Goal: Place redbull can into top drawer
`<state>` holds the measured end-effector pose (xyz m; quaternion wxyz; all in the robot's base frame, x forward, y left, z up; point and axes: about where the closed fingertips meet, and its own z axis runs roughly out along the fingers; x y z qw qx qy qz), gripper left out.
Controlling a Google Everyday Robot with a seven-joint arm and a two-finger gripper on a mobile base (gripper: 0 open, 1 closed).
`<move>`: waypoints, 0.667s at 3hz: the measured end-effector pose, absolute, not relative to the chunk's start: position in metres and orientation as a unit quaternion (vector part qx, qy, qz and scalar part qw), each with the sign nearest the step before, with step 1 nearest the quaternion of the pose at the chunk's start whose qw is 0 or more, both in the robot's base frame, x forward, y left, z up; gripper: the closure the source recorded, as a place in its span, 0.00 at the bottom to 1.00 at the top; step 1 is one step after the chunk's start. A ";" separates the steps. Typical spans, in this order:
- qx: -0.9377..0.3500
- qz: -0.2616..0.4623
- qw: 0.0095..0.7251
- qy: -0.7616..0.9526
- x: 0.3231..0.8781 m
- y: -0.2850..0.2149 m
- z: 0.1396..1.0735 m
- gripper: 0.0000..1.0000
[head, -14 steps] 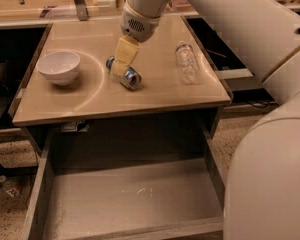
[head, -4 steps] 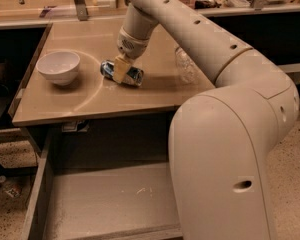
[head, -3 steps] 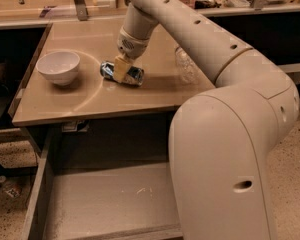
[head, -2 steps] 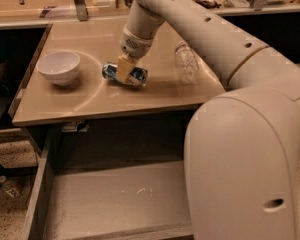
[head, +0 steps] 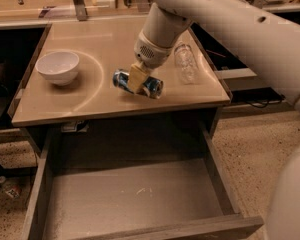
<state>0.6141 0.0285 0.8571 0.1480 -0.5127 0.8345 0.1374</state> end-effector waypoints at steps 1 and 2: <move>-0.480 0.143 0.146 0.853 0.573 0.008 0.859 1.00; -0.449 0.143 0.143 0.870 0.533 -0.010 0.862 1.00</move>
Offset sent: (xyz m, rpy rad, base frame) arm -0.1310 -0.0643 0.0082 0.0163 0.0648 -0.2280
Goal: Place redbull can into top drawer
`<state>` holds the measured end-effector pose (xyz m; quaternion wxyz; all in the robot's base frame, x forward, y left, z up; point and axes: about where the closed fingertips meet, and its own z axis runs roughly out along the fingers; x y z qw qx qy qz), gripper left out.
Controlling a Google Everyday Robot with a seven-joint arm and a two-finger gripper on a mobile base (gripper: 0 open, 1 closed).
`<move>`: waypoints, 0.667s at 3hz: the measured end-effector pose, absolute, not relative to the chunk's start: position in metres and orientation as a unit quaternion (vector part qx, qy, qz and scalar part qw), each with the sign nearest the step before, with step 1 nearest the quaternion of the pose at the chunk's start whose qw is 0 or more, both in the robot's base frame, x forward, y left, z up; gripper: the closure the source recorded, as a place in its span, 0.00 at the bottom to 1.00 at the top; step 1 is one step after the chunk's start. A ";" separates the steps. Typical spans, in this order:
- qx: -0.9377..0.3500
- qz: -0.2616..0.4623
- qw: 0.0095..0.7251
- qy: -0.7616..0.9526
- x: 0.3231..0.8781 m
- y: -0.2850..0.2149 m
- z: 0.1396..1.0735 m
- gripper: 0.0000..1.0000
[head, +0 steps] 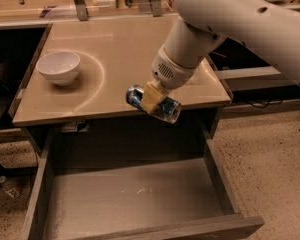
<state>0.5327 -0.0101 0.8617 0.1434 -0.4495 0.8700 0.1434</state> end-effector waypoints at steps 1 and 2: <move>-0.430 0.142 0.137 0.881 0.489 -0.027 0.869 1.00; -0.430 0.145 0.141 0.880 0.483 -0.026 0.872 1.00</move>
Offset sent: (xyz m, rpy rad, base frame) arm -0.0339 -0.0125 0.0057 -0.0030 0.0156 -0.0333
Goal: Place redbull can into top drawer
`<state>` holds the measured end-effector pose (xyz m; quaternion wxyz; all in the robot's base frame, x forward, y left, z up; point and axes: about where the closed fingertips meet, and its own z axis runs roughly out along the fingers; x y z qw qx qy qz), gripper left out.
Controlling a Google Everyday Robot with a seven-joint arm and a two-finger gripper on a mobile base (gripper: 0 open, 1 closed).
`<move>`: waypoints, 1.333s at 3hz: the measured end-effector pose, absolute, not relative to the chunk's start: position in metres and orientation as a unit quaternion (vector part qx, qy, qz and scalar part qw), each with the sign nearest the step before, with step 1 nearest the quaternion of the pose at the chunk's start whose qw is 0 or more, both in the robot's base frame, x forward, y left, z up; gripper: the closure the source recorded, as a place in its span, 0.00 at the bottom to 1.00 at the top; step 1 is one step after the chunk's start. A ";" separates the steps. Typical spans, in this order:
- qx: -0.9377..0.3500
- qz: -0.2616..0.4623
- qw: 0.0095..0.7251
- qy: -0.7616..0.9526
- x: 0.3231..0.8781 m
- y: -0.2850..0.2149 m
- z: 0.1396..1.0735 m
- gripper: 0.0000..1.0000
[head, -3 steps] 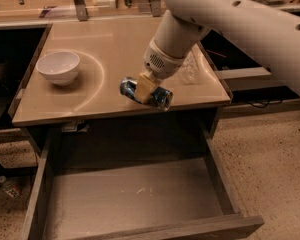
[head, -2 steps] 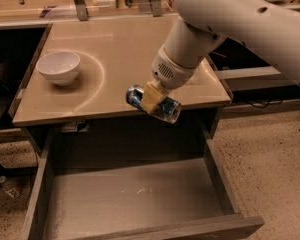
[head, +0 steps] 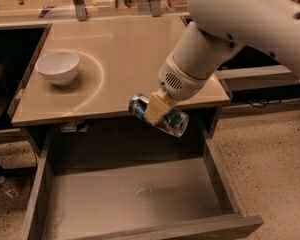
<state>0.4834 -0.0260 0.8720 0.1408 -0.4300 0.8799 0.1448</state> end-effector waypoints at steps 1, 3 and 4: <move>-0.416 0.169 0.128 0.884 0.456 -0.009 0.858 1.00; -0.388 0.242 0.059 0.887 0.443 0.038 0.759 1.00; -0.372 0.252 0.029 0.893 0.447 0.048 0.705 1.00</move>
Offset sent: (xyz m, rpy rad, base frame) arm -0.0608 0.0754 -0.1320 0.1562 0.3217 -0.0401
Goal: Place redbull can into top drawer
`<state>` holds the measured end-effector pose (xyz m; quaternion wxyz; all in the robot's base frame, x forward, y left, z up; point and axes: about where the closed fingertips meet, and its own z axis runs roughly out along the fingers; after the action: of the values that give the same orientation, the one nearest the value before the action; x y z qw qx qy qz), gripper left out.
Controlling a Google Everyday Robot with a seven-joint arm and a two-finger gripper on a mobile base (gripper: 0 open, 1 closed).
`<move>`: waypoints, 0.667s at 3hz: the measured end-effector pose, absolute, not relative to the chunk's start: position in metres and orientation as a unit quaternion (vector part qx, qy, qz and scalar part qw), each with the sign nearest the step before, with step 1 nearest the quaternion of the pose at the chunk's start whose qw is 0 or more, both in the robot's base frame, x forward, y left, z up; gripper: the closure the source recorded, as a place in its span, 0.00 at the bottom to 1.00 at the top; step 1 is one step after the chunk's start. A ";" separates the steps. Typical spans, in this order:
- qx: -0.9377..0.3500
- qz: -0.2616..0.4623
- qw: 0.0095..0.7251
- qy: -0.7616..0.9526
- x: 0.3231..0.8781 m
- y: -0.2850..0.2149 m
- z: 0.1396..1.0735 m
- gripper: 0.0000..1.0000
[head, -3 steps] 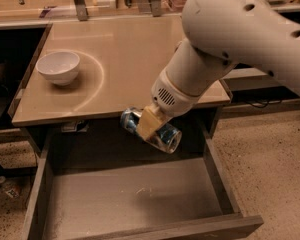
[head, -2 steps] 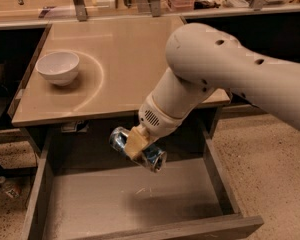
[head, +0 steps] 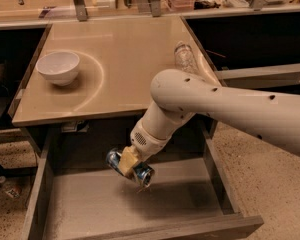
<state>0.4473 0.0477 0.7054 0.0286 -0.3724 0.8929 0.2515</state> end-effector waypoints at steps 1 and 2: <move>-0.373 0.252 0.029 0.893 0.447 0.048 0.705 1.00; -0.357 0.262 0.029 0.896 0.438 0.057 0.682 1.00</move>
Offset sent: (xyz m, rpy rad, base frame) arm -0.0280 0.0276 -0.0730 0.0587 0.0489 -0.1010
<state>0.4375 0.0571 0.6822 0.0287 -0.3570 0.8961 0.2620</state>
